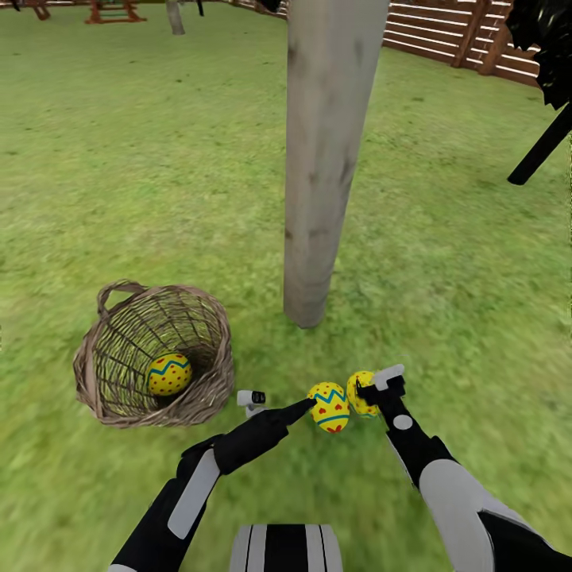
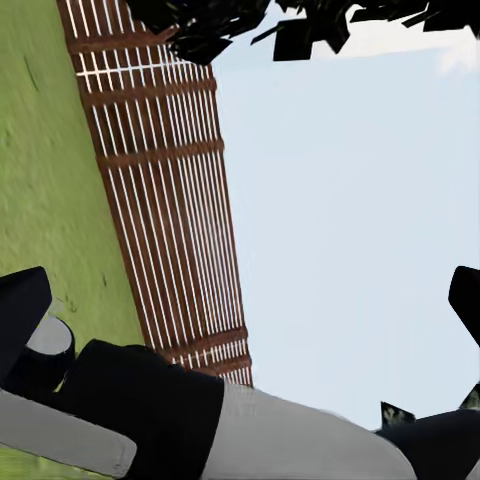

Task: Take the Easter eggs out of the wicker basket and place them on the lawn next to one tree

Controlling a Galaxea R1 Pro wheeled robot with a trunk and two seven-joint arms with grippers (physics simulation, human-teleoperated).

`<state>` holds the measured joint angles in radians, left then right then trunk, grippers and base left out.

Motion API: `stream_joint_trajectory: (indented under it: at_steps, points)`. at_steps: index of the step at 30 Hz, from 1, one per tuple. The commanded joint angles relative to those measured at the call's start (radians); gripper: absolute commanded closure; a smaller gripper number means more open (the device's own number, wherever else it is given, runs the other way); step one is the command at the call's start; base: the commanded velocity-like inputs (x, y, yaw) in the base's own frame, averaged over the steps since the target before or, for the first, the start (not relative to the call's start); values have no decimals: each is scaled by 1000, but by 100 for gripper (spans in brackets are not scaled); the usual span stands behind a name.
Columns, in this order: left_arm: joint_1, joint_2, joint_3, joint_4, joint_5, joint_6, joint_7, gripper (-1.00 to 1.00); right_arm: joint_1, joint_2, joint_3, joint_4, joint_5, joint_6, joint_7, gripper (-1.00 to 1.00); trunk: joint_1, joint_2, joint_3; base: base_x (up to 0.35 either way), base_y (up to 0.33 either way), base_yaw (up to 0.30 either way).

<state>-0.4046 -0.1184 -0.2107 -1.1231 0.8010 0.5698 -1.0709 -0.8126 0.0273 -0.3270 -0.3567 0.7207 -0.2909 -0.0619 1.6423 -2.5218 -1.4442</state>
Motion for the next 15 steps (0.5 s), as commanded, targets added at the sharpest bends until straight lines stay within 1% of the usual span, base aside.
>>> stream_joint_trajectory:
  at_steps: [1, 3, 4, 5, 6, 8, 10, 11, 13, 14, 15]
  points:
    - [0, 0, -1, 0, 9, 9, 0, -100, 0, 2, -8, -49, 10, 13, -2, -100, -1, 0, 3, 0, 0, 0]
    - [0, 0, -1, 0, 17, 9, 0, -100, 0, 2, -9, -125, 10, 80, 0, -100, -1, 1, 11, 0, 0, 0]
    - [0, 0, -1, 0, 20, 9, 0, -100, 0, 2, -9, -176, 10, 134, 2, -100, -2, 1, 15, 0, 0, 0]
    - [0, 0, -1, 0, 20, 9, 0, -100, 0, 2, -9, -193, 10, 155, 3, -100, -2, 1, 19, 0, 0, 0]
    - [0, 0, -1, 0, 22, 9, 0, -100, 0, 2, -9, -250, 9, 235, 10, -100, -3, 1, 23, 0, 0, 0]
    - [0, 0, -1, 0, 22, 9, 0, -100, 0, 1, -10, -338, 8, 364, 49, -100, -4, 2, 30, 0, 0, 0]
    - [0, 0, -1, 0, 23, 9, 0, -100, 0, -3, -13, -489, 9, 564, 172, -100, -5, 2, 38, 0, 0, 0]
    - [0, 0, -1, -1, 23, 9, 0, -100, 5, -5, -13, -592, 9, 692, 271, -100, -5, 2, 42, 0, 0, 0]
    - [0, -1, -2, -1, 22, 9, 0, -100, 8, -10, -17, -673, 9, 809, 374, -100, -6, 3, 50, 0, 0, 0]
    - [0, -1, -2, -1, 22, 9, 0, -100, 9, -13, -20, -689, 9, 836, 399, -100, -6, 3, 54, 0, 0, 0]
    - [0, -1, -3, -1, 22, 9, 0, -100, 9, -22, -30, -719, 10, 888, 449, -100, -7, 3, 57, 0, 0, 0]
